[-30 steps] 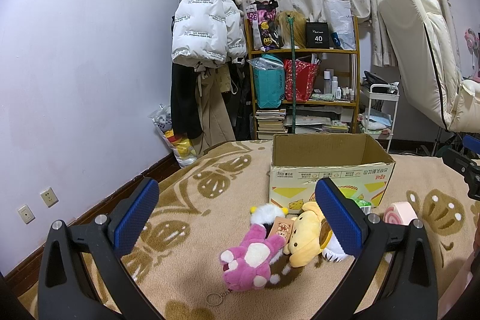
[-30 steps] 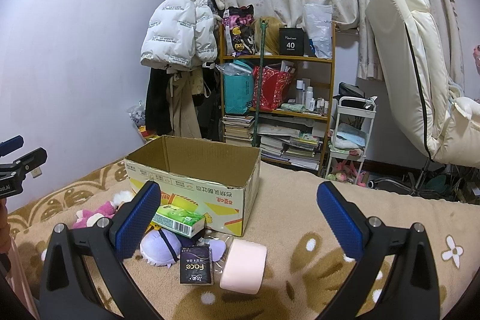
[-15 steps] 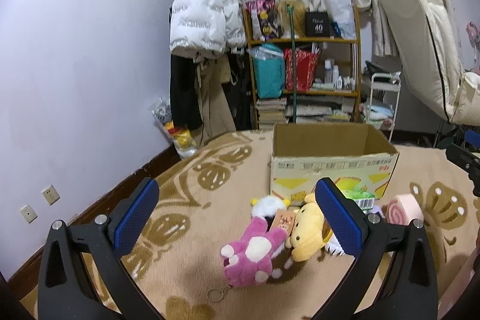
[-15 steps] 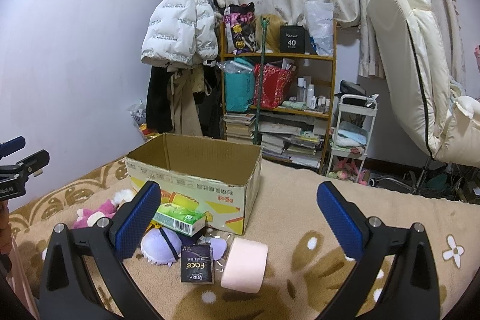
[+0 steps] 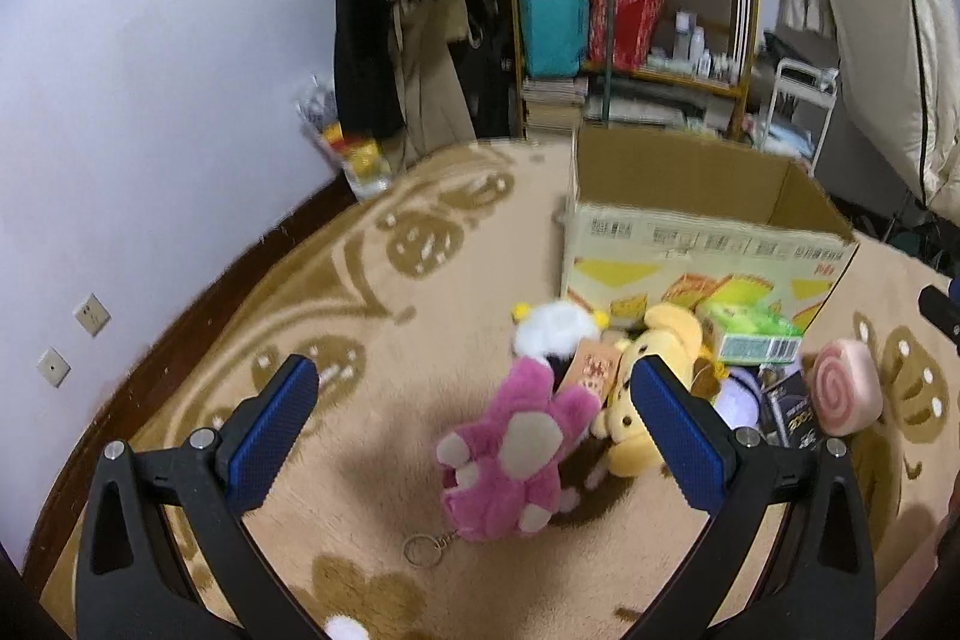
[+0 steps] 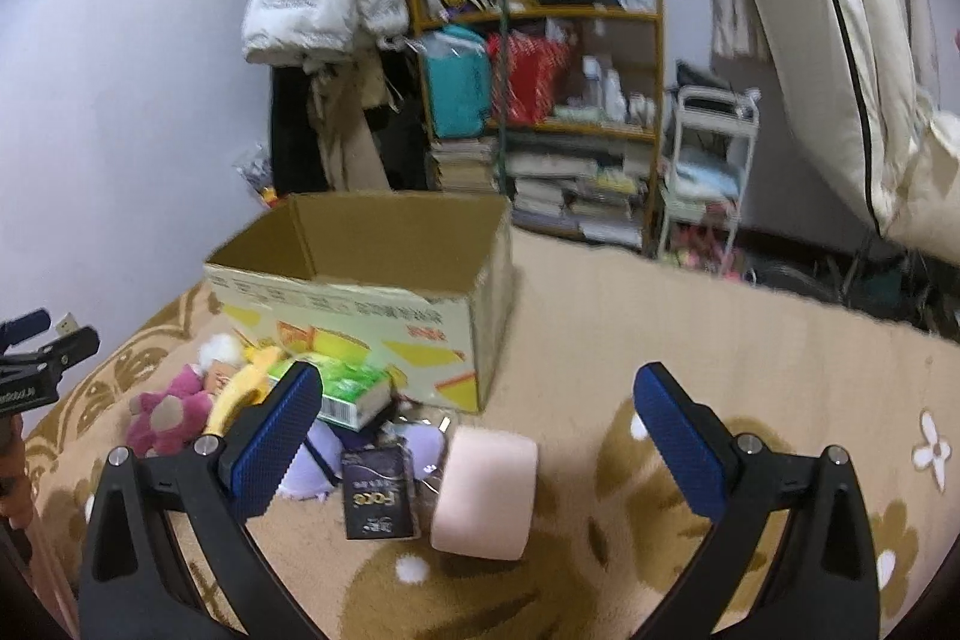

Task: Organize soft objects
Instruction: 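Lower the left tool onto the pink plush bear while the right tool lowers onto the pink cushion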

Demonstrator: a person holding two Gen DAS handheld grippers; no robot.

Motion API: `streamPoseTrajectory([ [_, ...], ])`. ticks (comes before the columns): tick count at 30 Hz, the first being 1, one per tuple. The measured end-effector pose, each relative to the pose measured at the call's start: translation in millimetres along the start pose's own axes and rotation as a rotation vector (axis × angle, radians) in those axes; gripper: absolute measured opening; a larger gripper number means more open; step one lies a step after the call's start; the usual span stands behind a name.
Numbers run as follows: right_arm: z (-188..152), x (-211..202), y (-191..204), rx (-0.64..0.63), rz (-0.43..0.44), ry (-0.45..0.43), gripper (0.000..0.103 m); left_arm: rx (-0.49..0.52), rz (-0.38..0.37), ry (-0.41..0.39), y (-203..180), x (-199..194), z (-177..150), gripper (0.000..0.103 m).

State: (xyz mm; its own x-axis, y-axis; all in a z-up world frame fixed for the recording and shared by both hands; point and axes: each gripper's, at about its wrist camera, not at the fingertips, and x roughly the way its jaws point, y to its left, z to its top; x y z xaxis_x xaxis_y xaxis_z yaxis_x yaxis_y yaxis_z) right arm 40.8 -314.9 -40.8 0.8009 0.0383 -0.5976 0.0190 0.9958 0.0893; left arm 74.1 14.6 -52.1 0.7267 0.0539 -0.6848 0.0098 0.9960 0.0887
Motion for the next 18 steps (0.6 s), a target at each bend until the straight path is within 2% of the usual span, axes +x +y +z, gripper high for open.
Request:
streamPoseTrajectory([
  [7,-10,34,-17,0.047,0.015,0.097,0.103,0.013,-0.008,0.133,-9,40,-4,0.102],
  [18,-32,87,-25,0.077,0.023,0.301,0.103,-0.006,-0.020,0.341,-9,96,-20,0.102],
])
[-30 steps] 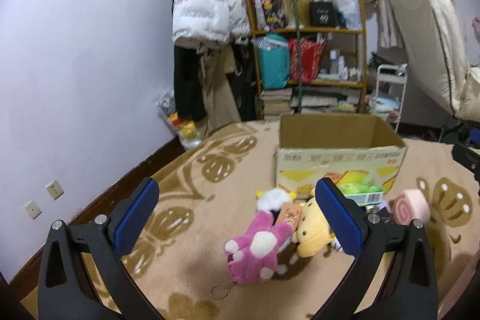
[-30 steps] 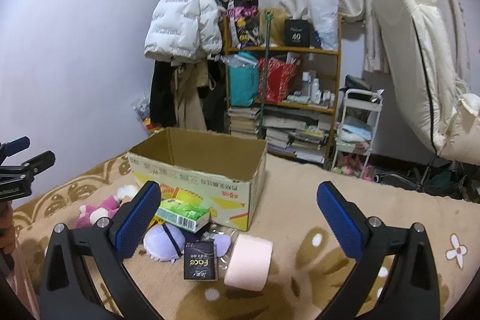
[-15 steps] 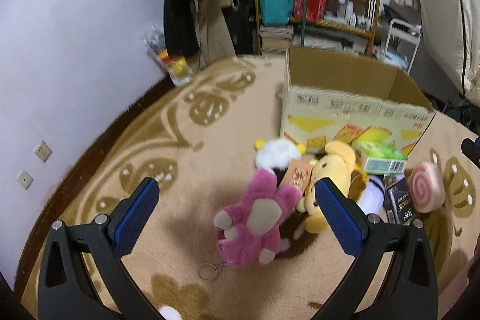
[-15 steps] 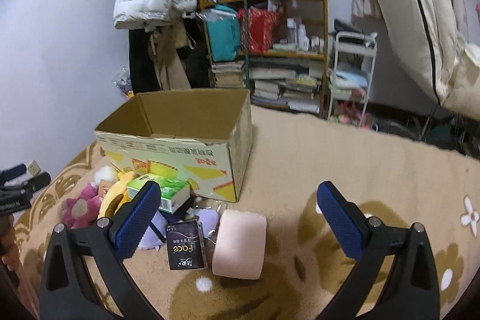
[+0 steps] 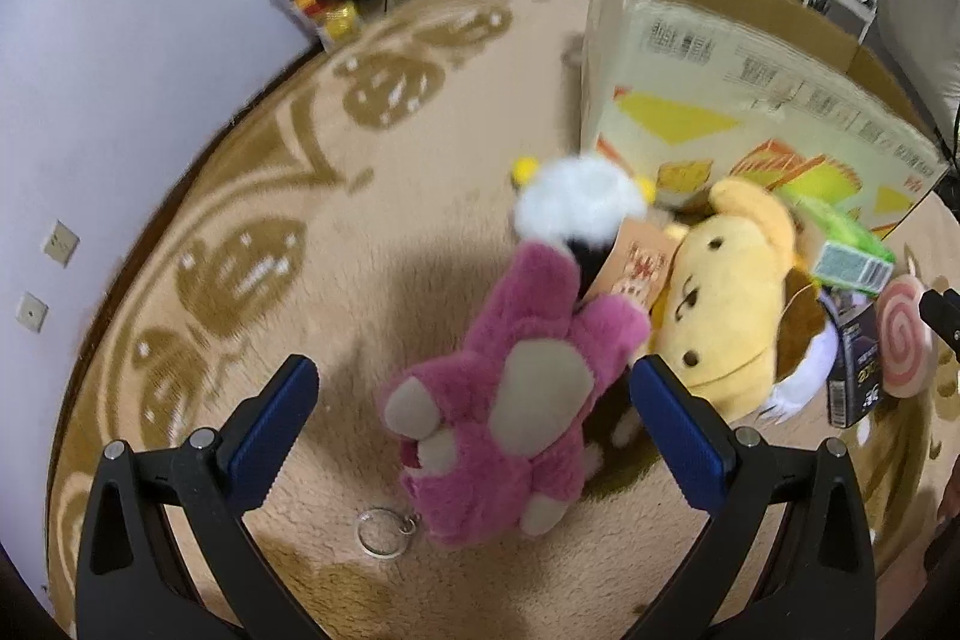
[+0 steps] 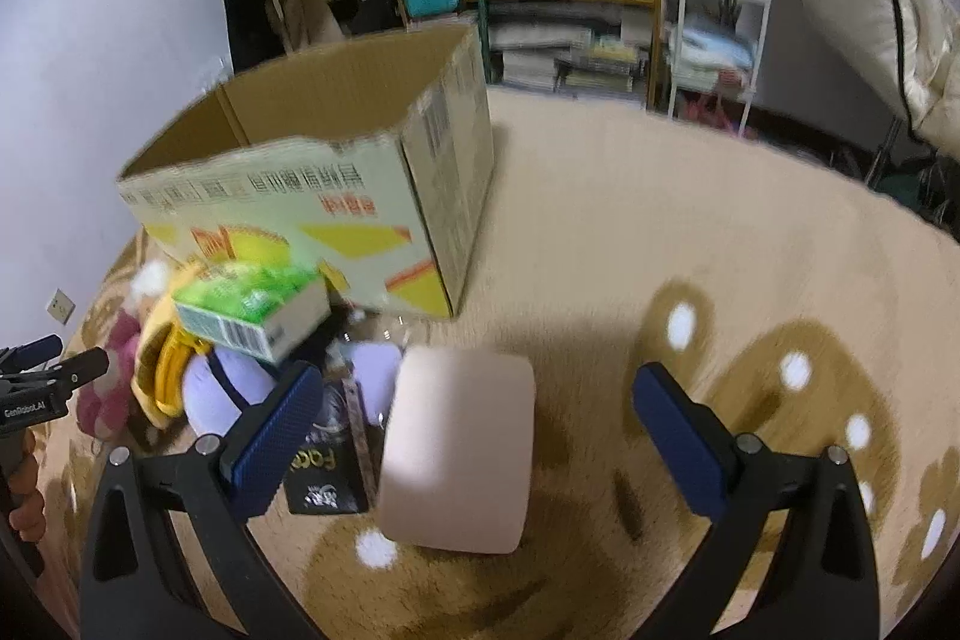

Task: Organize soft objects
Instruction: 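Lower the left tool onto the pink plush bear while the right tool lowers onto the pink cushion, then close the left tool on the pink bear while the right tool grips the pink cushion and lifts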

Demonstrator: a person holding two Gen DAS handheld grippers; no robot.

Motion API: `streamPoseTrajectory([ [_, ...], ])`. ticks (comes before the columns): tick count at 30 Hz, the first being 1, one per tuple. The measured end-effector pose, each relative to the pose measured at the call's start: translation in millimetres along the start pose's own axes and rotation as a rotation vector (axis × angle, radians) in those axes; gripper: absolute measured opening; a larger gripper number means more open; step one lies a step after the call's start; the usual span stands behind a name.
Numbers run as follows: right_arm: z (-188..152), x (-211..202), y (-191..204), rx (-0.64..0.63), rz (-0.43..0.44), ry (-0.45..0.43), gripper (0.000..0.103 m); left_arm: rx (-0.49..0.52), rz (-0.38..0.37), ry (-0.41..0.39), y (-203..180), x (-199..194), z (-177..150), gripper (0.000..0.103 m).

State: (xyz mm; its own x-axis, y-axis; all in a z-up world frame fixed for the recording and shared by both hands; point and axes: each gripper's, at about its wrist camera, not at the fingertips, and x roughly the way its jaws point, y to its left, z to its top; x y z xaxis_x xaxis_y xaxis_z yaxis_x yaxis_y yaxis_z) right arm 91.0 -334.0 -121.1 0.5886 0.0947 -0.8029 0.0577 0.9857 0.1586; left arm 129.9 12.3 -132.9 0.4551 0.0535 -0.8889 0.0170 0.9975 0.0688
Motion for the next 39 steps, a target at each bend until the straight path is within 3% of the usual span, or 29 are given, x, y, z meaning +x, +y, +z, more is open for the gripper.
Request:
streamPoseTrajectory([
  [6,-8,16,2,-0.008,0.013,0.080,0.100,-0.017,-0.004,0.076,2,18,-3,0.102],
  [8,-10,19,4,-0.021,0.014,0.100,0.083,-0.016,-0.002,0.090,1,21,-4,0.101],
  [12,-14,28,10,-0.048,0.014,0.154,0.075,-0.001,-0.029,0.109,-3,27,-5,0.080],
  [14,-14,32,12,-0.060,0.013,0.171,0.064,0.011,-0.032,0.119,-6,29,-7,0.069],
  [20,-15,28,9,-0.039,0.012,0.157,0.054,-0.002,-0.046,0.101,-6,26,-8,0.062],
  [27,-11,15,7,-0.030,0.033,0.105,0.053,-0.033,-0.058,0.039,0,3,-9,0.059],
  [35,-4,-9,14,-0.047,0.024,0.002,0.053,-0.025,-0.030,-0.138,-1,-41,-9,0.059],
  [39,-4,-32,22,-0.072,0.019,-0.095,0.052,-0.010,-0.002,-0.226,-3,-62,-11,0.059],
])
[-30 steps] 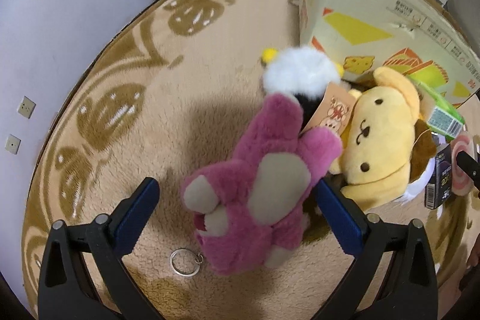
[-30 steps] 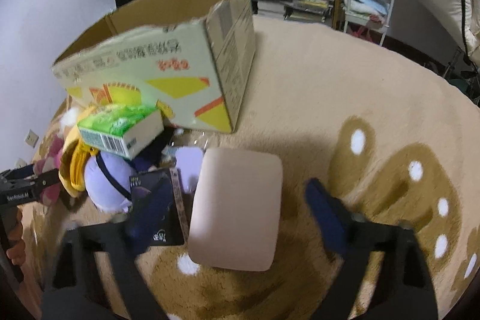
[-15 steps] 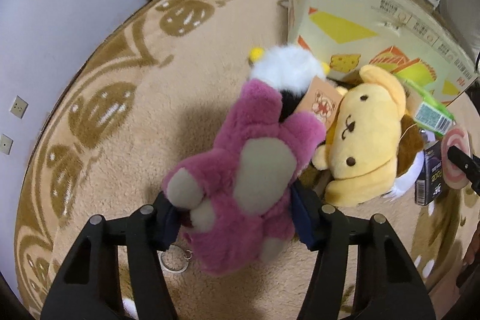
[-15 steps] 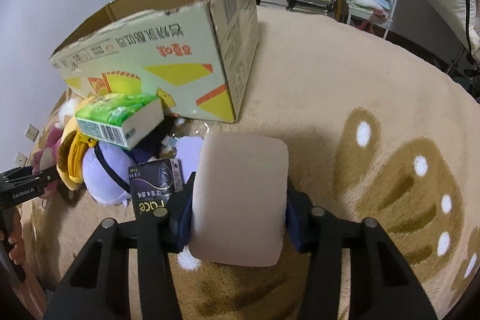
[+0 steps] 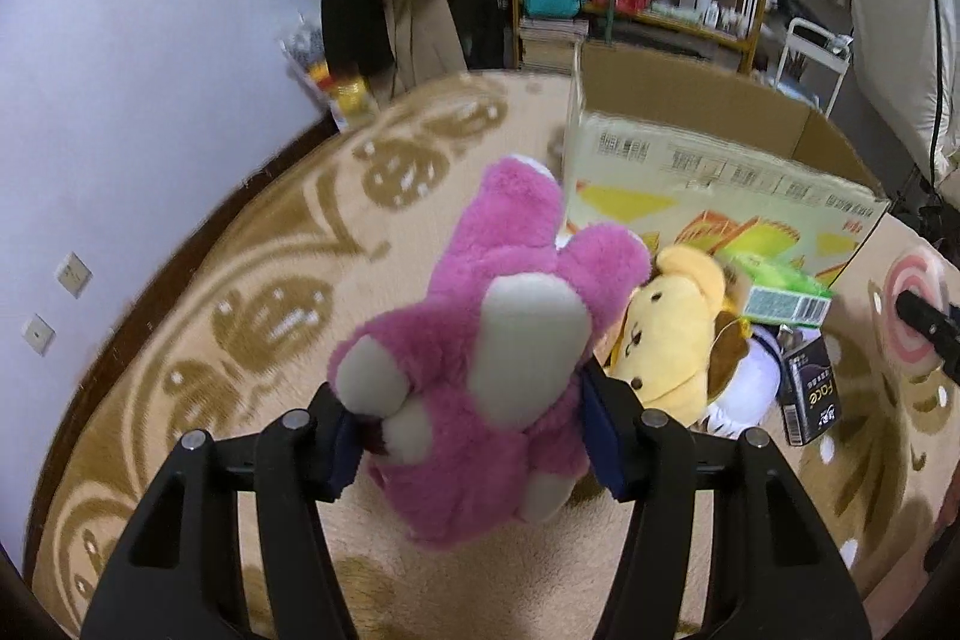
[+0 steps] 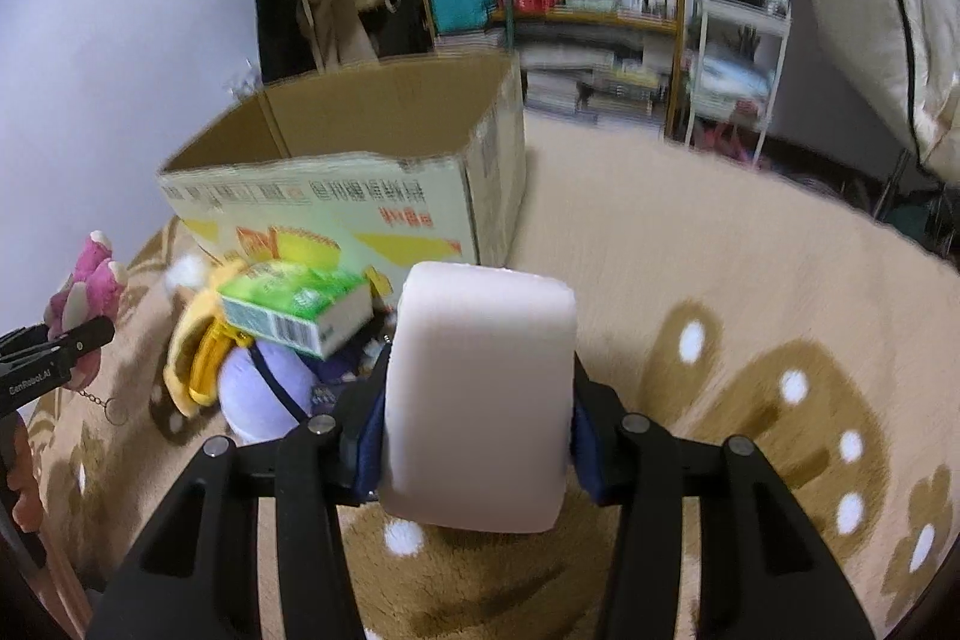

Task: Organize soft objects
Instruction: 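Close the left tool on the pink bear while the right tool grips the pink cushion and lifts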

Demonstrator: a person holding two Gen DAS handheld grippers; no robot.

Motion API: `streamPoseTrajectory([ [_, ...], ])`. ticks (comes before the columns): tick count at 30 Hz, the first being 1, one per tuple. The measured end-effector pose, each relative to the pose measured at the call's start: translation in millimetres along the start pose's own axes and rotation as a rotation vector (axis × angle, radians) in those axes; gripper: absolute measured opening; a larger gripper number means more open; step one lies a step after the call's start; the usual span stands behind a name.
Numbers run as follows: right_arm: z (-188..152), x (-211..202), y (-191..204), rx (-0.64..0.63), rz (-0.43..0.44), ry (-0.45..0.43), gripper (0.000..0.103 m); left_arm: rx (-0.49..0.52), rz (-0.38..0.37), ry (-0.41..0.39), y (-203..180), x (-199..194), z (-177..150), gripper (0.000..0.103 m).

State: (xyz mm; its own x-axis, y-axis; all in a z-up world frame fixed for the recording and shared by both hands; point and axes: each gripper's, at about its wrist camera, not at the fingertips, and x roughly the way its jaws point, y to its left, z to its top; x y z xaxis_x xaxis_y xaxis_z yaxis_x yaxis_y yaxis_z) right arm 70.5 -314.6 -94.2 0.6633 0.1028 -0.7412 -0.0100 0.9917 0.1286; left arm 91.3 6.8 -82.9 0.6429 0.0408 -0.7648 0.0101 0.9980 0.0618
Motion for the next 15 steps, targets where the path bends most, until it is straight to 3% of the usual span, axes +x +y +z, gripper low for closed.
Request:
streamPoseTrajectory([
  [4,3,-22,8,-0.030,-0.007,-0.088,0.052,-0.006,-0.001,-0.058,1,-17,4,0.059],
  [12,14,-42,5,-0.005,0.002,-0.150,0.052,0.013,-0.027,-0.136,-1,-50,7,0.059],
  [15,18,-59,1,0.016,0.007,-0.212,0.052,0.038,-0.013,-0.172,-4,-61,7,0.059],
])
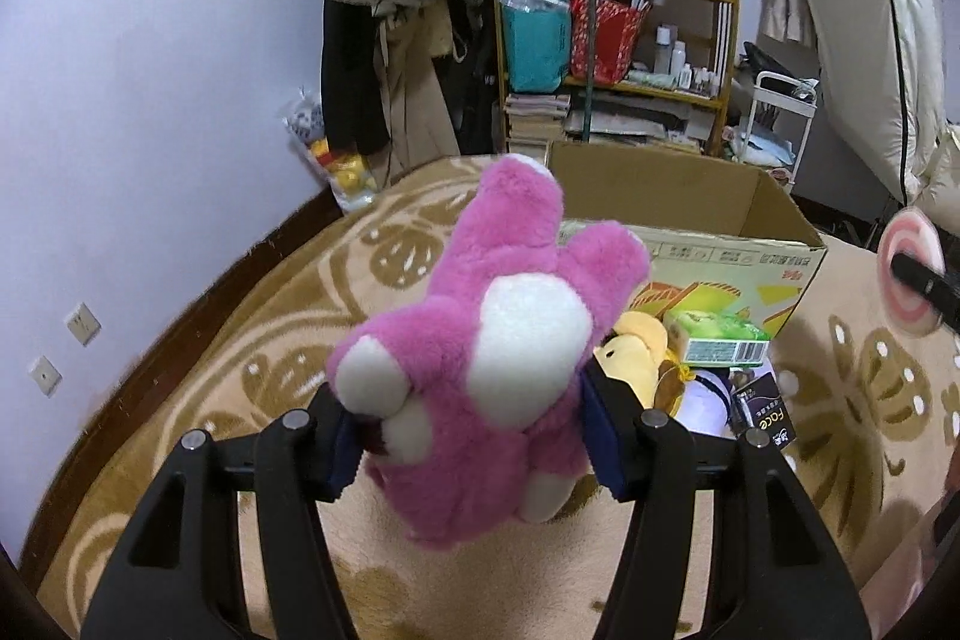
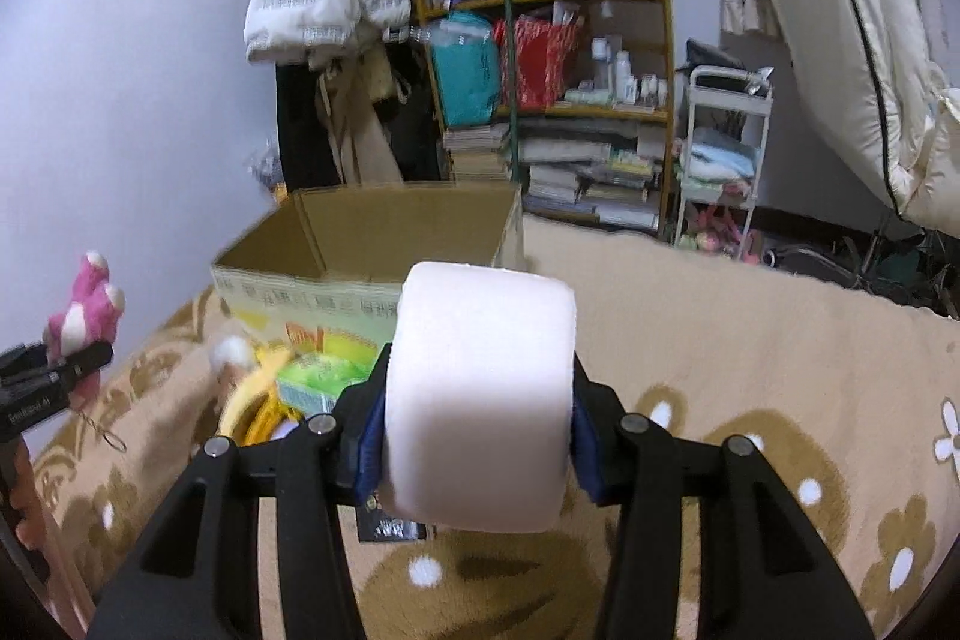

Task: Organize soft objects
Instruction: 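Close the left tool on the pink bear while the right tool grips the pink cushion and lifts, then carry the pink bear and pink cushion over the box and release both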

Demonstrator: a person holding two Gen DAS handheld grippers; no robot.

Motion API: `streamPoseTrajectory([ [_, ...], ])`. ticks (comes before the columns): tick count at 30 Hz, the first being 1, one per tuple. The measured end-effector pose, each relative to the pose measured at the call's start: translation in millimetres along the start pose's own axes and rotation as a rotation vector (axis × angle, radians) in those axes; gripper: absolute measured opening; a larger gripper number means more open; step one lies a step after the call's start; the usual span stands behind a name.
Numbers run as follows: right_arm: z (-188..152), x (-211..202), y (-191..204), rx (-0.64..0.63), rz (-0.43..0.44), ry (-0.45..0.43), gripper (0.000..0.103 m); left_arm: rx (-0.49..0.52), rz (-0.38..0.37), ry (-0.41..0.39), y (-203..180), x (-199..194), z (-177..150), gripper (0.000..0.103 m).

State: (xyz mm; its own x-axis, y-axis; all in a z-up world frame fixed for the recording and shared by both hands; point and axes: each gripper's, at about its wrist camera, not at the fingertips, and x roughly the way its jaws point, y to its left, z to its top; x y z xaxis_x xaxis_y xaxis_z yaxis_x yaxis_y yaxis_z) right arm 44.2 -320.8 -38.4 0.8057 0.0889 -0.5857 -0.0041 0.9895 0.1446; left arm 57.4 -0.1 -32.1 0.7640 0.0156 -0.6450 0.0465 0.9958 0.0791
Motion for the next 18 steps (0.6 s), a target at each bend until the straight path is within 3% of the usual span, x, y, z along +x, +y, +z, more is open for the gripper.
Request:
streamPoseTrajectory([
  [7,23,-28,-7,-0.013,-0.006,-0.102,0.052,0.031,0.008,-0.066,-6,-17,15,0.059],
  [18,58,-24,5,-0.063,-0.002,-0.141,0.052,0.040,0.002,-0.150,-14,-19,63,0.059],
])
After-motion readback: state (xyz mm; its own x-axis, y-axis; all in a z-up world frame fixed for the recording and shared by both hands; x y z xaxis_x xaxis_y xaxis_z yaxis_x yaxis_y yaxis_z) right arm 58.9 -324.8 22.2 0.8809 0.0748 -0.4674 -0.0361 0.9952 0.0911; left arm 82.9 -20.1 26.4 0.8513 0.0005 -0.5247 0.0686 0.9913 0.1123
